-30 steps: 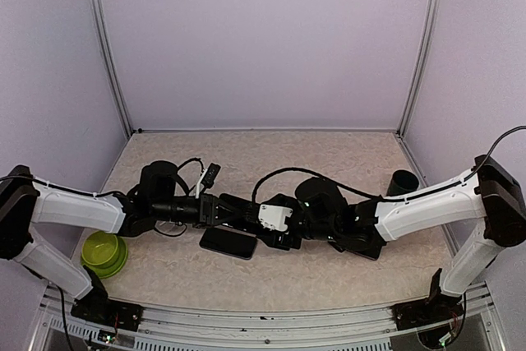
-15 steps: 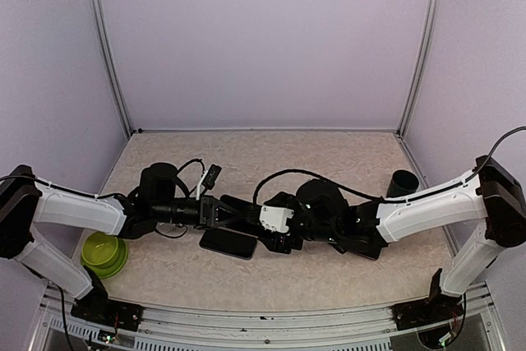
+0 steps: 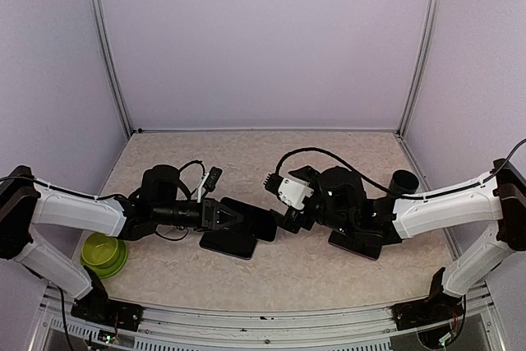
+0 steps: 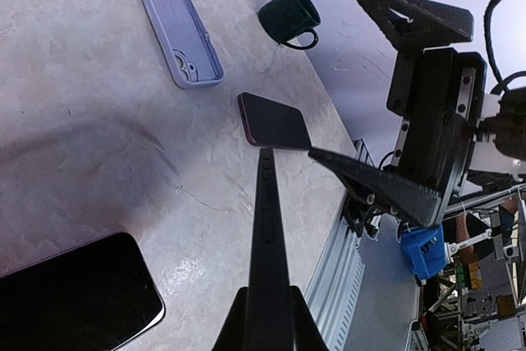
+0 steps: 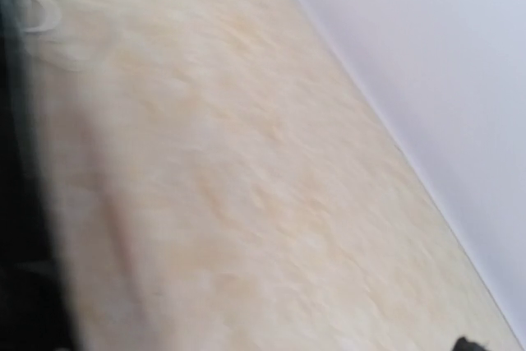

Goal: Put the phone into the phone case
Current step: Pass from the right arm to the left, then pick up the phone case from the center of the board.

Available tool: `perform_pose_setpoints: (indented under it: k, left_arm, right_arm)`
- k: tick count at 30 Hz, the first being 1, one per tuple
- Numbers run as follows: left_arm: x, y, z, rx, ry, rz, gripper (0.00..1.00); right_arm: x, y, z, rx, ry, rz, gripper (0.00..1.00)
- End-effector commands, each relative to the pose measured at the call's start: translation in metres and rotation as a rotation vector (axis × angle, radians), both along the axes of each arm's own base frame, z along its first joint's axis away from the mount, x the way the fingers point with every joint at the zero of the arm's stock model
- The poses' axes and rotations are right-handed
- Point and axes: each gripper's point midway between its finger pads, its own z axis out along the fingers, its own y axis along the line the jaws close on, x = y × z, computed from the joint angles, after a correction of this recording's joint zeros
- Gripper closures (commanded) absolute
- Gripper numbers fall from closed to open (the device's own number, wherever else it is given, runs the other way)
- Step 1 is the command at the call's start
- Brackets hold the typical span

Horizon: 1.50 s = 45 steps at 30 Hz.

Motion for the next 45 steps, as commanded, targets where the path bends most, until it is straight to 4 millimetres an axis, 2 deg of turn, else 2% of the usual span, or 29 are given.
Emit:
perform_pose_setpoints:
  k: [1, 7, 13, 17, 21, 24, 29, 36, 41, 45]
  left_arm:
    - [0.005, -0.004, 0.025, -0.03, -0.076, 0.013, 1.0]
    - [0.011, -0.002, 0.028, -0.038, -0.085, 0.035, 1.0]
    - [0.015, -0.001, 0.029, -0.048, -0.082, 0.048, 1.0]
    - [0.023, 0.004, 0.029, -0.034, -0.094, 0.106, 1.0]
    - [0.026, 0.008, 0.039, -0.046, -0.13, 0.142, 1.0]
    - [0.028, 0.011, 0.047, -0.057, -0.155, 0.17, 1.0]
    - [0.032, 0.016, 0.052, -0.064, -0.165, 0.206, 1.0]
    - [0.033, 0.016, 0.05, -0.064, -0.159, 0.216, 1.0]
    - [0.035, 0.018, 0.049, -0.063, -0.156, 0.23, 1.0]
    - [0.035, 0.018, 0.051, -0.067, -0.16, 0.228, 1.0]
  right_arm:
    - [0.025, -0.023, 0.012, 0.107, 0.001, -0.181, 0.0]
    - [0.053, -0.055, 0.012, 0.233, 0.088, -0.407, 0.0]
    - [0.075, -0.089, -0.007, 0.347, 0.261, -0.604, 0.0]
    - [0.085, -0.113, -0.029, 0.38, 0.359, -0.776, 0.01]
    - [0.088, -0.132, -0.059, 0.337, 0.438, -0.931, 0.02]
    - [0.087, -0.14, -0.082, 0.311, 0.498, -1.009, 0.04]
    - [0.086, -0.141, -0.104, 0.322, 0.583, -1.049, 0.09]
    - [0.091, -0.146, -0.12, 0.363, 0.661, -1.058, 0.22]
    - [0.097, -0.147, -0.125, 0.396, 0.717, -1.037, 0.38]
    - [0.102, -0.15, -0.13, 0.396, 0.732, -1.037, 0.4]
